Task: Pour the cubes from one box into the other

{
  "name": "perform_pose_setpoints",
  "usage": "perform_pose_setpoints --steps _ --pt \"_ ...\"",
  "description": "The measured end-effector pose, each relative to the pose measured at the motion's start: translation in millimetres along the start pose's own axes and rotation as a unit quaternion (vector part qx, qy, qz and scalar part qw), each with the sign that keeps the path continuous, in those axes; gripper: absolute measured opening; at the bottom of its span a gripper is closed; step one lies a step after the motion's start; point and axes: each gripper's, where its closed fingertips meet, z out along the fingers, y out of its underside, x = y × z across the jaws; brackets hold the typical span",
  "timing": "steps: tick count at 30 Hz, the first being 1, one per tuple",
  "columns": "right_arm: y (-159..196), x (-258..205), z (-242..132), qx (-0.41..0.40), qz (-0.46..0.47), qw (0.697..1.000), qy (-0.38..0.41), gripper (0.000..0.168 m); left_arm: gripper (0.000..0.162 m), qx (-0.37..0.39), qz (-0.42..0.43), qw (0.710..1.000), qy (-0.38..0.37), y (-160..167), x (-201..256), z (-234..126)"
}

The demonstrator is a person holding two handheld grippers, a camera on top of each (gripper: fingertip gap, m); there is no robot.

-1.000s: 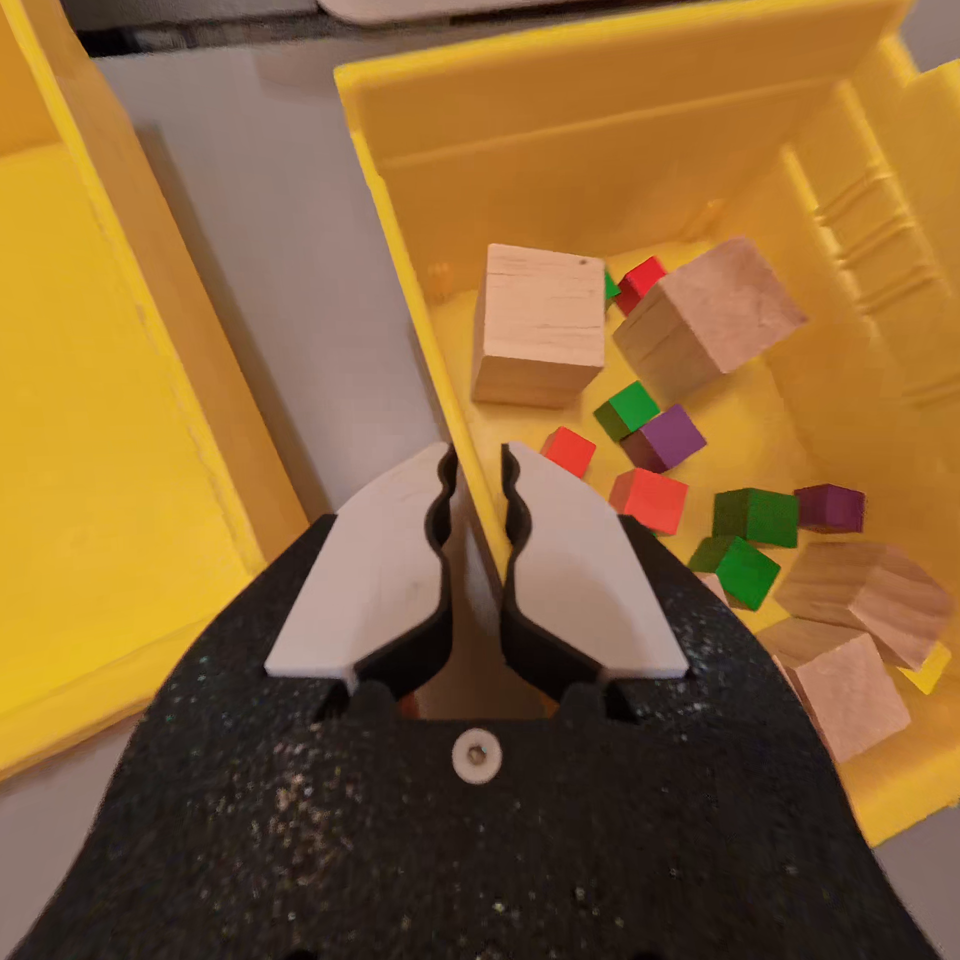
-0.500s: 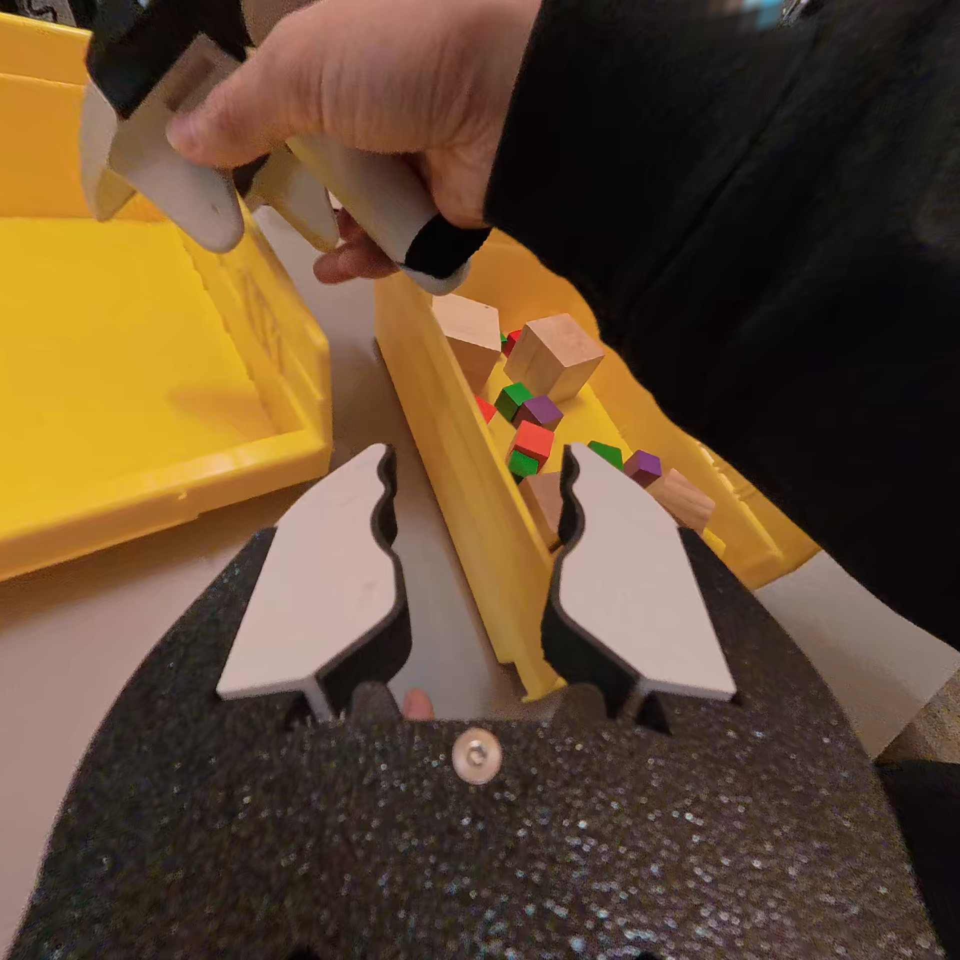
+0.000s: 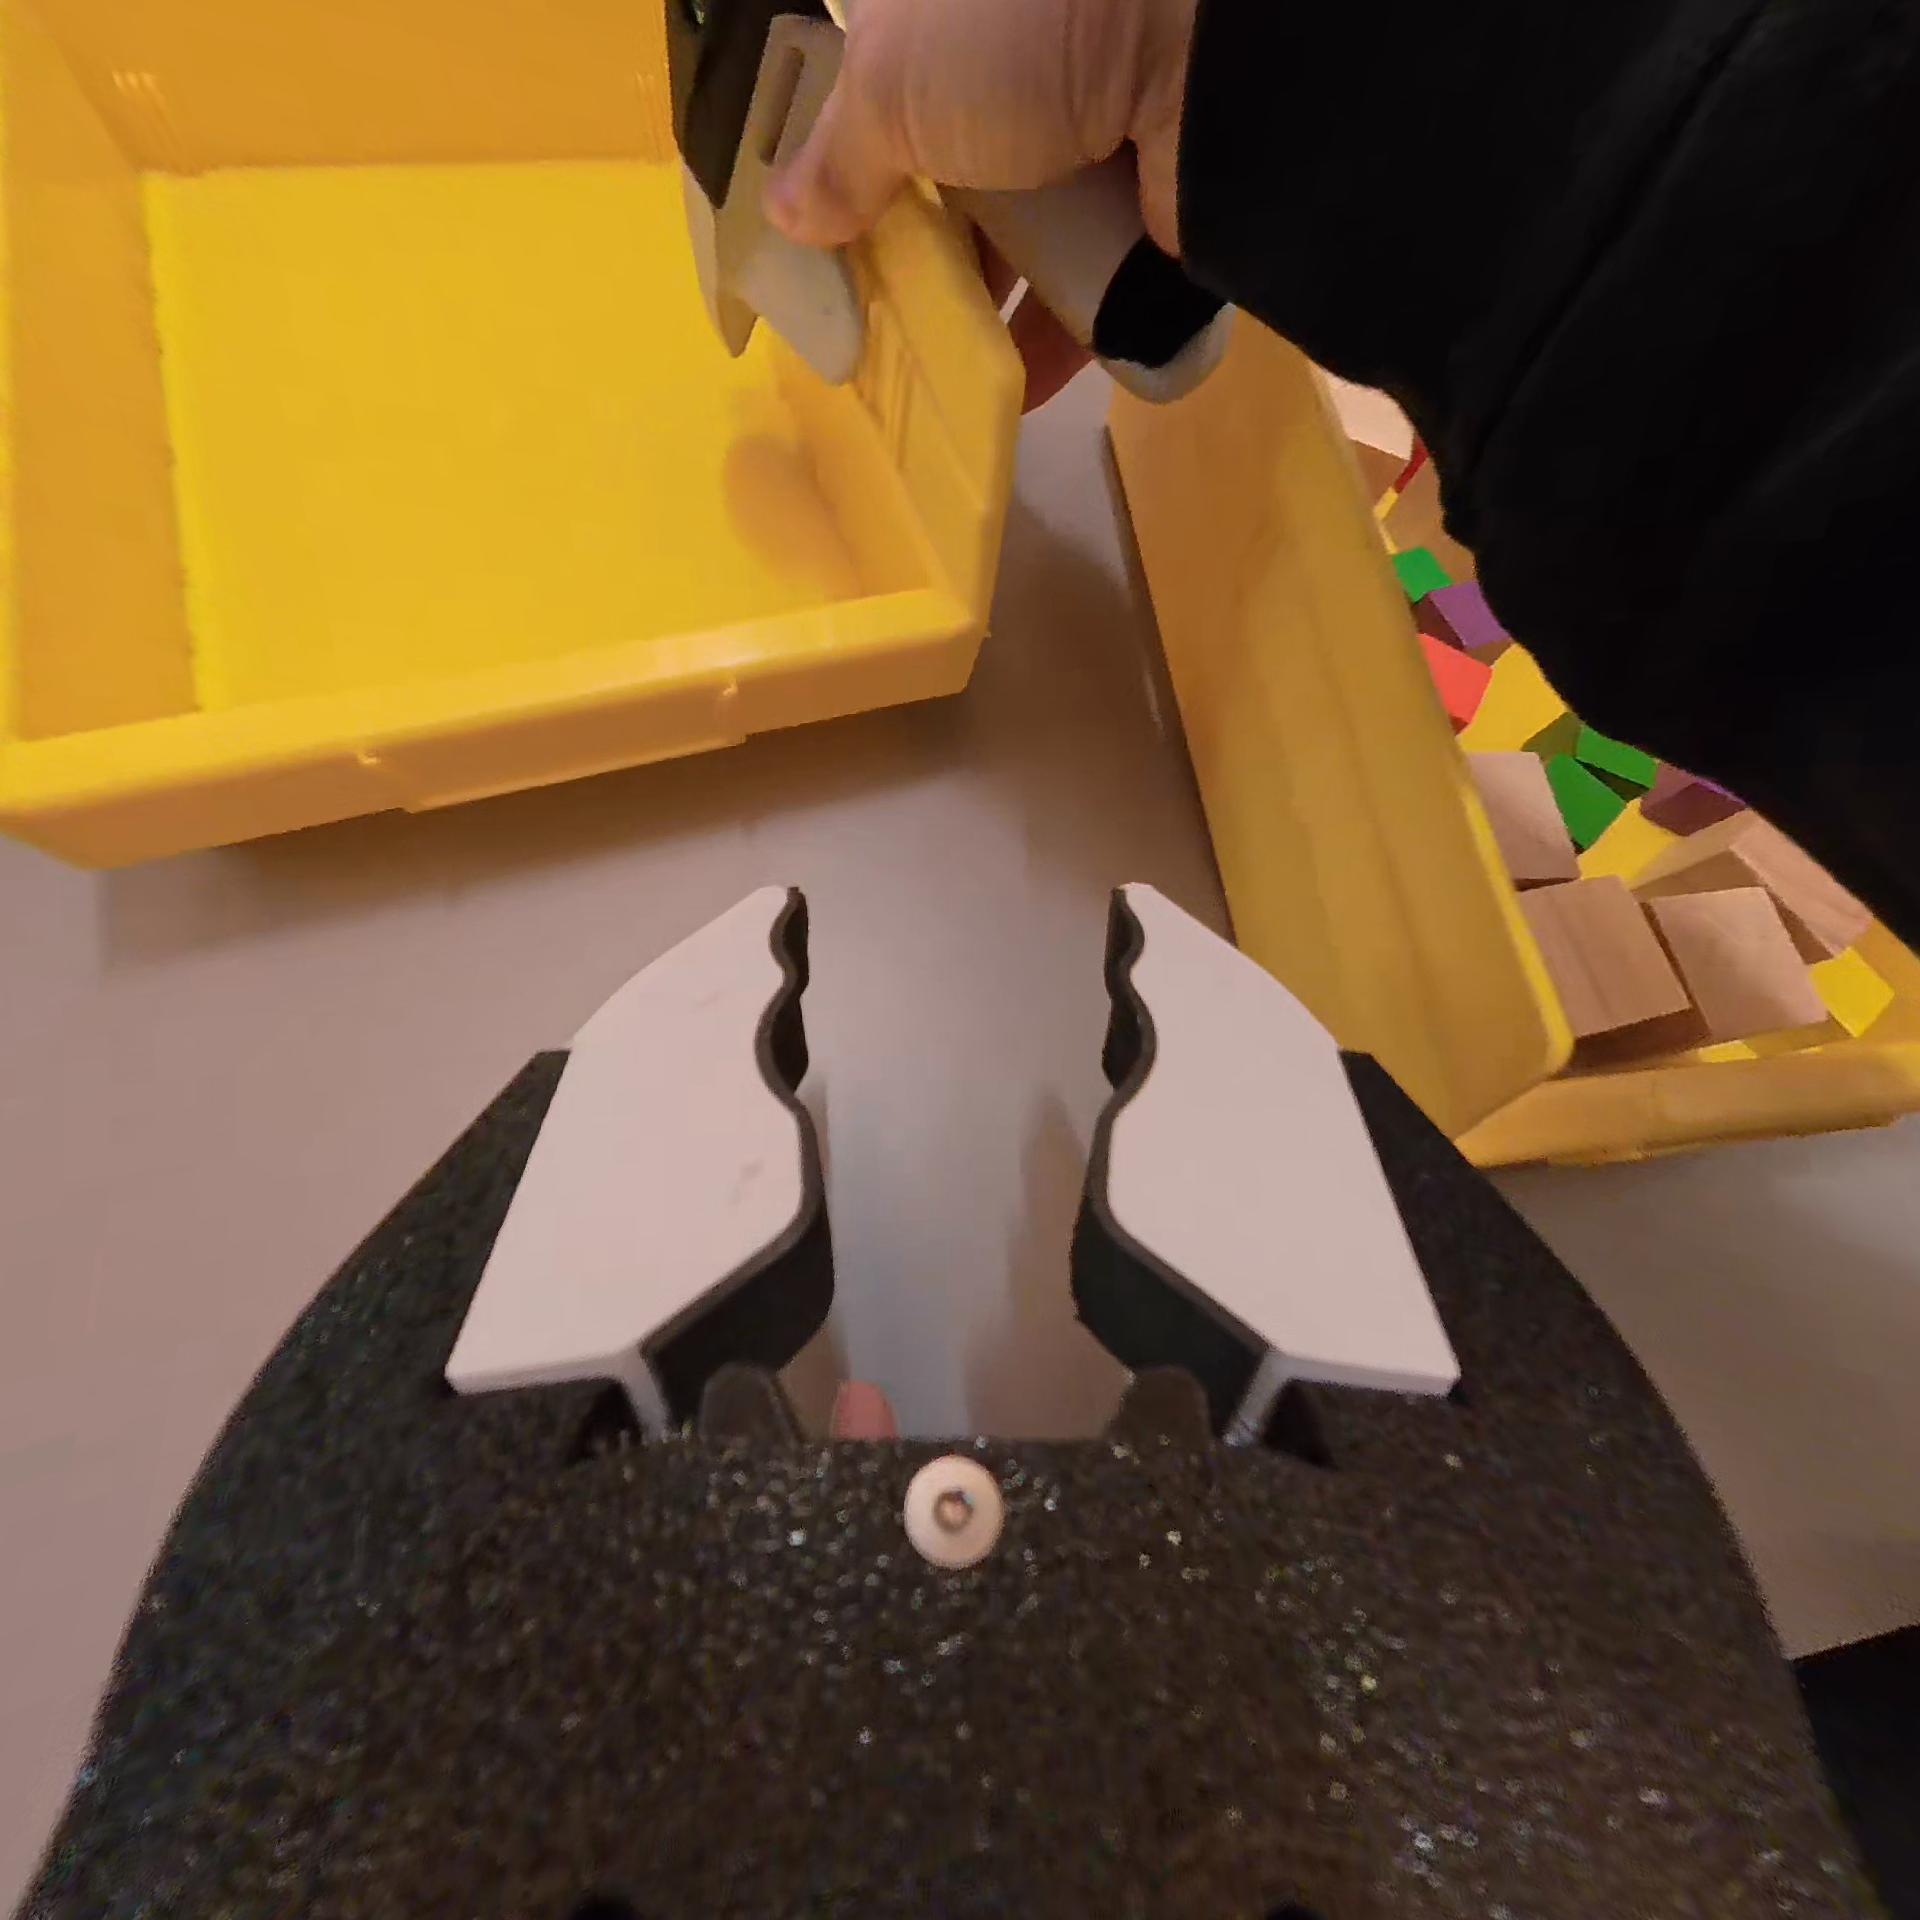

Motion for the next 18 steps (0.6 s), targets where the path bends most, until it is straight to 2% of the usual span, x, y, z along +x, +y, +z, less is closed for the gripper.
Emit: perform_pose_setpoints --steps 1,5,9,14,18 --pt "-0.8 -1.5 0.1 0.001 0.007 1.000 -0.004 0.023 0.054 -0.002 0.000 1.000 -0.003 1.2 -1.6 -1.0" --pt "-3.3 -3.3 -4.9 0.005 0.023 1.000 -0.008 0.022 0.053 -0.004 0.006 1.000 -0.006 4.7 -2.1 -6.2" --pt "-16.5 -5.3 -33.2 0.027 0.028 0.999 -0.037 0.021 0.052 -0.003 0.014 1.000 0.003 7.2 3.6 -12.7" --pt "-40.0 2.1 -114.0 0.081 0.022 0.991 -0.103 0.020 0.049 0.015 0.031 0.999 0.017 -5.0 14.7 -19.8" --pt "-39.9 48.3 -200.9 0.134 -0.006 0.986 -0.098 0.020 0.049 0.035 0.045 0.998 0.034 -20.9 27.4 -22.8"
